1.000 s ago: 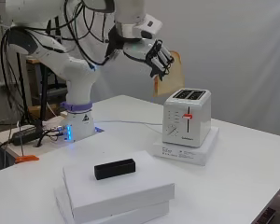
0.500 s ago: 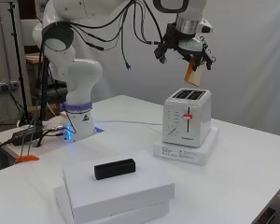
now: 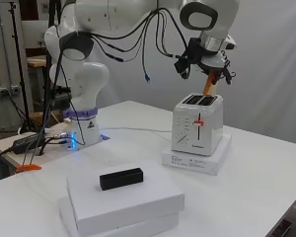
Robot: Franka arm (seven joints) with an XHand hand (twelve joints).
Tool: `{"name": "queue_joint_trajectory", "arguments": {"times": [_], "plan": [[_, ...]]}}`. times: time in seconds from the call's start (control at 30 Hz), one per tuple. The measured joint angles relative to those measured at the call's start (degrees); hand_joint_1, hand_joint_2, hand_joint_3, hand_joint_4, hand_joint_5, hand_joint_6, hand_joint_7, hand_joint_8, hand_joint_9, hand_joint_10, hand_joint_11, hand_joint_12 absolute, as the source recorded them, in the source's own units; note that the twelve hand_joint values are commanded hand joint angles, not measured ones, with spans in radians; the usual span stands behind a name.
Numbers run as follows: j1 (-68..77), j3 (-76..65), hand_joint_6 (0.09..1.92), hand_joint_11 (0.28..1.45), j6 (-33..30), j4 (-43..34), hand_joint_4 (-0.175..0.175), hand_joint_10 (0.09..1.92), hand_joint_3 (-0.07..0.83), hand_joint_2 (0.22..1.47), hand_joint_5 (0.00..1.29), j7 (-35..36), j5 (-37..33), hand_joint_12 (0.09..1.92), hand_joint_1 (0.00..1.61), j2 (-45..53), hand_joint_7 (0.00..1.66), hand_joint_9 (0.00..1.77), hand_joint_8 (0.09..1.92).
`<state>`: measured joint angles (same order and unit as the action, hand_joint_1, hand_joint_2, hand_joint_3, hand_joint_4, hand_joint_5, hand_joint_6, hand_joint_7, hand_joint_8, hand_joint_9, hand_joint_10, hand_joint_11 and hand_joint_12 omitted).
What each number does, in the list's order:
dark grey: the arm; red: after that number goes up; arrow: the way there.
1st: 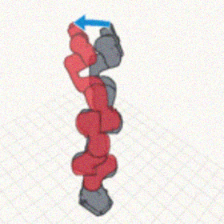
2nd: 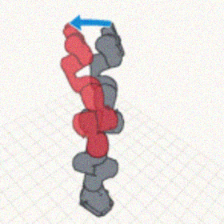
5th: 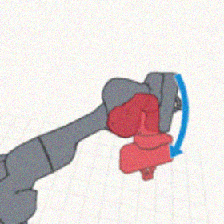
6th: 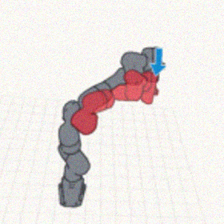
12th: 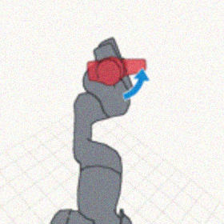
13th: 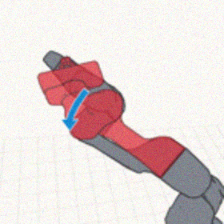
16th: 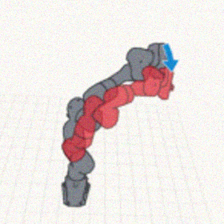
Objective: Teleoperate dual arm-hand system to toast a bread
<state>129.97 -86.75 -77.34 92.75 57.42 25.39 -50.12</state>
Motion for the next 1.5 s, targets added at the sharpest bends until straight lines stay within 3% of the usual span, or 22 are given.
{"name": "queue_joint_trajectory", "arguments": {"times": [0.3,0.33,0.4,0.47,0.53,0.6,0.73,0.8,0.93,1.1,1.27,1.3,1.37,1.43,1.5], "plan": [[-0.04,-2.37,1.17,0.81,1.20,0.96,-0.175,0.09,0.000,1.13,0.77,2.19,0.07,0.16,1.25,-0.94,1.16,1.44,0.81],[-0.38,-2.29,0.86,0.74,0.91,1.54,-0.109,0.09,0.001,1.13,0.70,2.07,0.16,0.11,1.12,-1.06,1.04,1.28,0.57],[-1.40,-1.94,0.27,0.48,-0.22,2.87,-0.022,0.09,-0.034,0.98,0.24,1.63,0.48,0.09,0.54,-1.35,0.44,0.61,0.17],[-1.95,-1.26,0.09,0.37,-0.93,3.92,0.011,0.09,-0.019,0.93,0.06,0.32,1.60,0.09,0.31,-1.16,0.18,0.29,0.09],[-2.90,-0.40,0.09,0.34,-2.39,5.77,0.022,0.09,-0.007,0.93,0.01,-1.93,4.04,0.09,0.25,-0.64,0.11,0.21,0.09],[-3.99,0.33,0.09,0.34,-4.01,7.68,0.025,0.09,-0.004,0.93,0.00,-3.85,5.59,0.09,0.23,-0.54,0.09,0.19,0.09],[-5.53,1.37,0.09,0.40,-5.56,8.53,0.021,0.09,0.003,1.04,0.16,-5.57,7.26,0.09,0.19,-0.46,0.25,0.36,0.09],[-6.42,1.71,0.09,0.44,-6.61,9.32,0.023,0.09,0.000,1.04,0.21,-6.86,9.19,0.09,0.20,-0.04,0.33,0.47,0.09],[-5.95,2.28,0.09,0.46,-6.65,11.75,0.041,0.09,0.000,1.04,0.31,-6.28,13.00,0.09,0.24,0.60,0.39,0.52,0.09],[-10.02,4.53,0.09,0.48,-5.08,13.52,0.054,0.09,0.003,1.08,0.40,-0.75,11.96,0.09,0.24,0.29,0.50,0.64,0.09],[-8.58,2.90,0.09,0.50,-0.46,10.45,0.057,0.09,0.005,1.10,0.42,0.22,7.83,0.09,0.25,0.77,0.55,0.69,0.09],[-8.13,3.03,0.09,0.50,-0.04,10.42,0.053,0.09,0.007,1.11,0.42,0.21,7.46,0.09,0.24,0.84,0.55,0.70,0.09],[-8.78,4.32,0.09,0.51,-0.24,11.88,0.013,0.09,0.008,1.12,0.43,-0.92,7.65,0.09,0.19,1.00,0.57,0.71,0.09],[-12.61,6.73,0.09,0.51,-3.41,15.04,-0.023,0.09,0.006,1.12,0.43,-4.35,8.84,0.09,0.17,0.94,0.59,0.71,0.09],[-19.09,8.92,0.09,0.50,-8.27,18.45,-0.033,0.09,0.005,1.12,0.45,-8.69,9.16,0.09,0.16,0.67,0.61,0.71,0.09]]}}
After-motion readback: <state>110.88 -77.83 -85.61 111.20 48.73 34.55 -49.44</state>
